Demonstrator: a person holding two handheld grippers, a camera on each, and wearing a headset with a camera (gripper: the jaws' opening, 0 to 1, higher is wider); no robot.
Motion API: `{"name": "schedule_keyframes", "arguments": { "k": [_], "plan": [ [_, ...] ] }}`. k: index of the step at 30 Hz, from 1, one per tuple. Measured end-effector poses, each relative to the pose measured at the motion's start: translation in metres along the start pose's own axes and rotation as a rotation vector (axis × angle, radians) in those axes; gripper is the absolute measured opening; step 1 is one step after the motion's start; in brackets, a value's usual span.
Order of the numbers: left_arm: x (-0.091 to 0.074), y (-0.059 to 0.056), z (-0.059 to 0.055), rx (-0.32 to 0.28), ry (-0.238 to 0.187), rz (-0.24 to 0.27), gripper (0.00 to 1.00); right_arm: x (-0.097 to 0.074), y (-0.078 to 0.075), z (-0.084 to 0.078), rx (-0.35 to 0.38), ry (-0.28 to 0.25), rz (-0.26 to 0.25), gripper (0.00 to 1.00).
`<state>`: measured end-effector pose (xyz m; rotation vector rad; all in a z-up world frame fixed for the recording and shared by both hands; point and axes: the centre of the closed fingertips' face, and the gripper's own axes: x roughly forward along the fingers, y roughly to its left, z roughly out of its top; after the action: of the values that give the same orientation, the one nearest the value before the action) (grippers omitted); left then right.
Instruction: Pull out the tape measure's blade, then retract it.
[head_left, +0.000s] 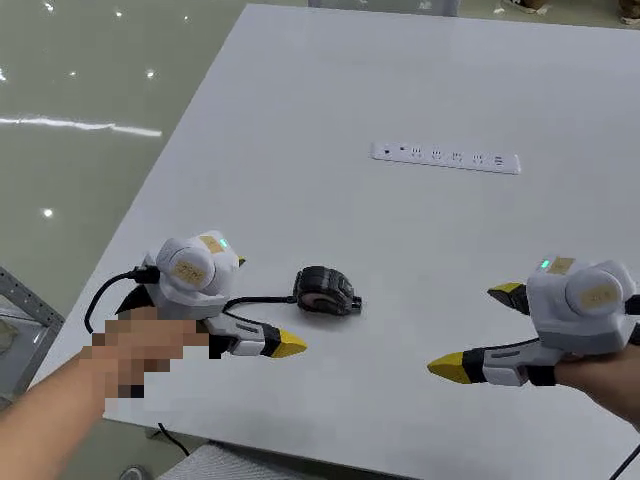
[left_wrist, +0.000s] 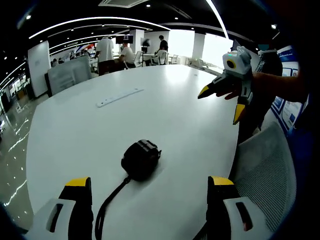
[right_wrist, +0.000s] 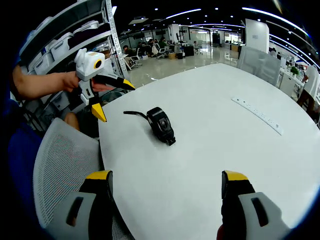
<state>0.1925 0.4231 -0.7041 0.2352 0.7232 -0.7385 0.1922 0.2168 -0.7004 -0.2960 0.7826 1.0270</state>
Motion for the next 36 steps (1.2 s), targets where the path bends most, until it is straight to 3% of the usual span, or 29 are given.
{"name": "schedule_keyframes", "arguments": {
  "k": [17, 21, 30, 36],
  "plan": [
    [0.037, 0.001, -0.001, 0.077, 0.040, -0.032, 0.86, 0.038, 0.003, 0.006, -0.105, 0.017, 0.056, 0.74],
    [0.045, 0.001, 0.005, 0.134, 0.031, -0.024, 0.81, 0.046, -0.002, 0.008, -0.125, 0.010, 0.053, 0.69],
    [0.067, -0.002, -0.002, 0.294, 0.114, -0.059, 0.80, 0.069, -0.009, 0.007, -0.203, 0.037, 0.052, 0.63],
    [0.078, -0.002, -0.004, 0.360, 0.131, -0.074, 0.76, 0.086, -0.007, 0.008, -0.230, 0.036, 0.087, 0.60]
  ]
}}
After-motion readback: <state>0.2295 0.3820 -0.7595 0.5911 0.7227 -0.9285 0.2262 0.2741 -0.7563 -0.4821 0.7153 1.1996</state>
